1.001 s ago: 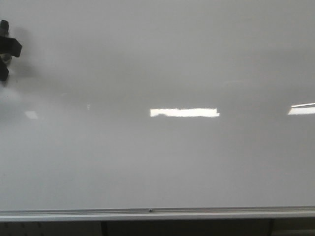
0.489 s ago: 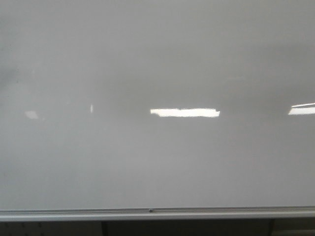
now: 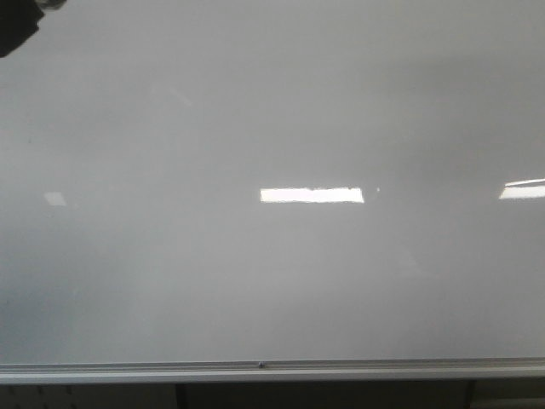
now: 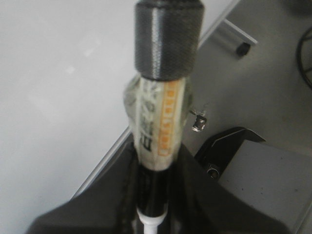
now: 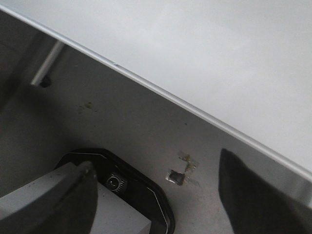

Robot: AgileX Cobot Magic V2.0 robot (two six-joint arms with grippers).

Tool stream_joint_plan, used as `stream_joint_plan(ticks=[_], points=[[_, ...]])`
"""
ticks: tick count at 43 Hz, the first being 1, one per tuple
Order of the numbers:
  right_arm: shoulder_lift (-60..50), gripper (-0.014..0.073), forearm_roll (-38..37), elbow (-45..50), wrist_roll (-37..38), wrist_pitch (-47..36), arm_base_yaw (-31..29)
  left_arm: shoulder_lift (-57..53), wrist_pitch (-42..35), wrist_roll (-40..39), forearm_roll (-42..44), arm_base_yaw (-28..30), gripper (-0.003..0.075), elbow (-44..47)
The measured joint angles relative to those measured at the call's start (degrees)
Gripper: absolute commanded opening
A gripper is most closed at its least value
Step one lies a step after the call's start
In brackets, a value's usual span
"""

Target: Write number 2 on whiteboard

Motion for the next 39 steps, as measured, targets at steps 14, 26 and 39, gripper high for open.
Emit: stream_joint_plan(ticks=[14, 26, 39], points=[[6.44, 0.0548, 7.53, -7.40, -19.00, 4.11, 13.80, 3.68, -0.66, 1.87, 4.15, -17.93, -0.0020, 0.00], [9.29, 0.0547, 7.77, -10.59, -24.06, 1.98, 26.82, 3.77, -3.10, 3.11, 6.74, -27.04, -0.0020, 0.00], [11.34, 0.0463, 7.87, -11.82, -24.37, 1.03, 32.07, 4.43, -4.27, 3.20, 7.06, -30.03, -0.0020, 0.00]])
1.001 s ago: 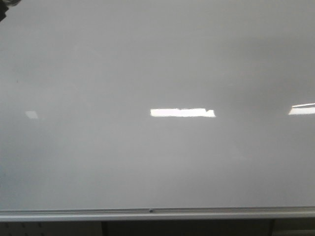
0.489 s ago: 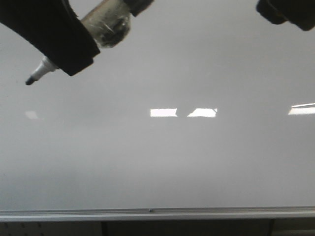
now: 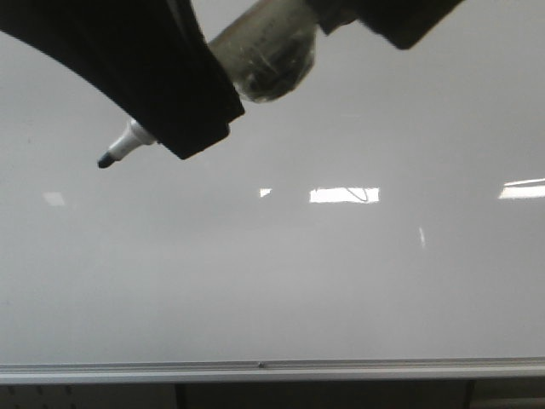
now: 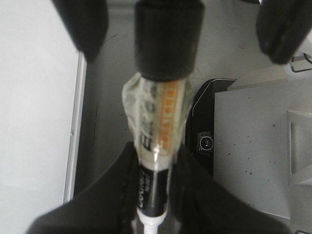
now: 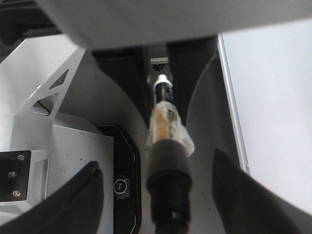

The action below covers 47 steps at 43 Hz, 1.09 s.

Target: Write number 2 on whiteboard

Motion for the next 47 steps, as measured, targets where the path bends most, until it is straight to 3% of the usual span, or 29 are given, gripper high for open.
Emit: stream_joint_plan(ticks=[20, 44, 47], points=[[0.45, 0.0450, 1.82, 0.00, 0.00, -2.18, 0.39, 0.11, -0.99, 0.00, 0.09, 0.00, -0.0020, 0.00], [2.17, 0.0025, 1.91, 0.00, 0.00, -2.62, 0.39, 0.11, -0.91, 0.11, -0.23, 0.00, -0.0019, 0.00], [2.17, -0.0025, 1.91, 0.00, 0.00, -2.62, 0.39, 0.11, -0.91, 0.11, -0.23, 0.00, 0.0008, 0.00]])
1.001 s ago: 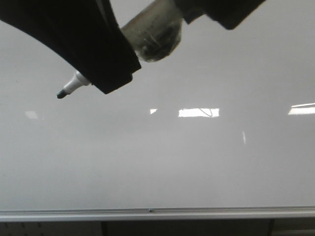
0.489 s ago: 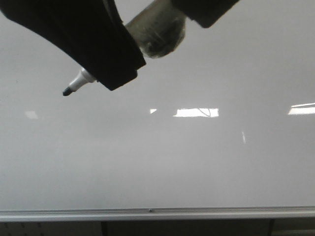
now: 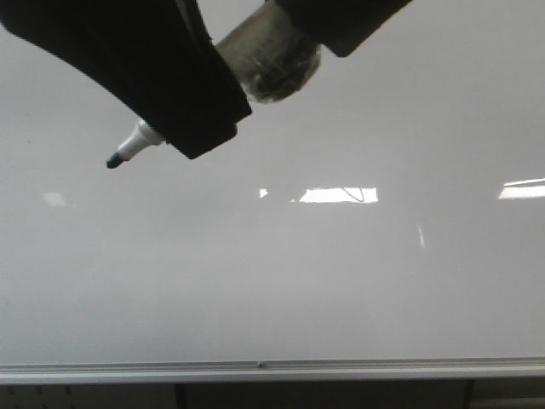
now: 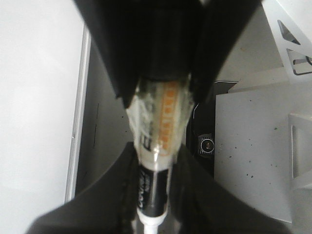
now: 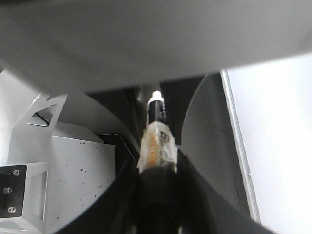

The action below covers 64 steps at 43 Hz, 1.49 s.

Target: Write number 2 on whiteboard

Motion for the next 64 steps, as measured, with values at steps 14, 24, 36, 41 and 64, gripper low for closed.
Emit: stream_joint_plan(ticks=[14, 24, 36, 41, 64], points=[[0.00, -0.0062, -0.70, 0.00, 0.38, -0.37, 0.00, -0.22, -0.18, -0.27, -0.03, 0.00, 0.0478, -0.77], [-0.97, -0.0062, -13.26, -2.02, 11.74, 0.44, -1.46, -5.79, -0.43, -3.90, 0.06, 4.07, 0.0482, -2.17], [-9.11, -0.0062, -26.25, -2.31, 30.42, 1.71, -10.36, -15.55, -0.69, -13.46, 0.52, 16.39, 0.0482, 2.71], [-13.73, -0.0062, -26.92, 1.83, 33.40, -1.02, -16.75, -18.89, -0.81, -14.41, 0.52, 19.68, 0.0482, 4.33], [-20.73, -0.0062, -14.78, 32.06, 35.99, -52.68, -19.29, -20.21, -1.97, -14.76, -0.60, 20.85, 0.0482, 5.01]])
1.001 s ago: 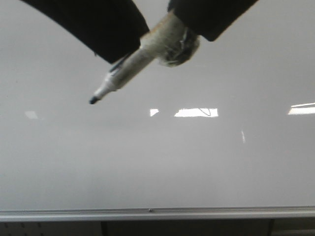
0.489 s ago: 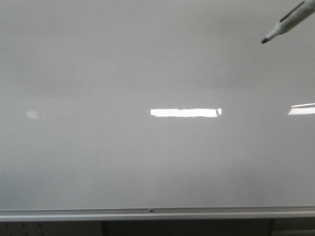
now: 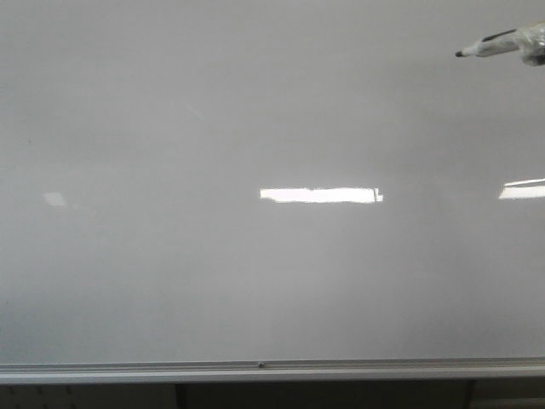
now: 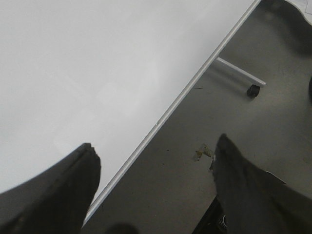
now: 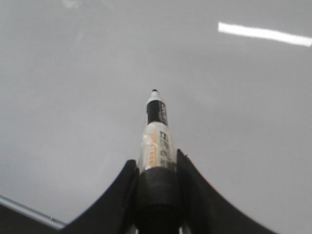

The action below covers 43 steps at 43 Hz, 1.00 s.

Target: Write number 2 on whiteboard

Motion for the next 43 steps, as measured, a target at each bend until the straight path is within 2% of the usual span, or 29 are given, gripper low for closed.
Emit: stream_joint_plan(ticks=[9, 15, 26, 43], points=[[8.17, -0.0062, 0.00, 0.00, 0.00, -17.81, 4.00, 0.00, 0.00, 0.00, 0.00, 0.00, 0.0482, 0.00], [13.17, -0.0062, 0.00, -0.22, 0.00, -23.38, 4.01, 0.00, -0.04, 0.00, -0.03, 0.00, 0.0482, 0.00], [19.02, -0.0062, 0.04, -0.88, 0.00, -29.86, 4.24, 0.00, -0.13, 0.00, -0.13, 0.00, 0.0482, 0.00], [25.60, -0.0062, -0.38, -5.54, 0.00, -30.96, 5.66, 0.00, -0.13, 0.00, -0.13, 0.00, 0.0482, 0.00]])
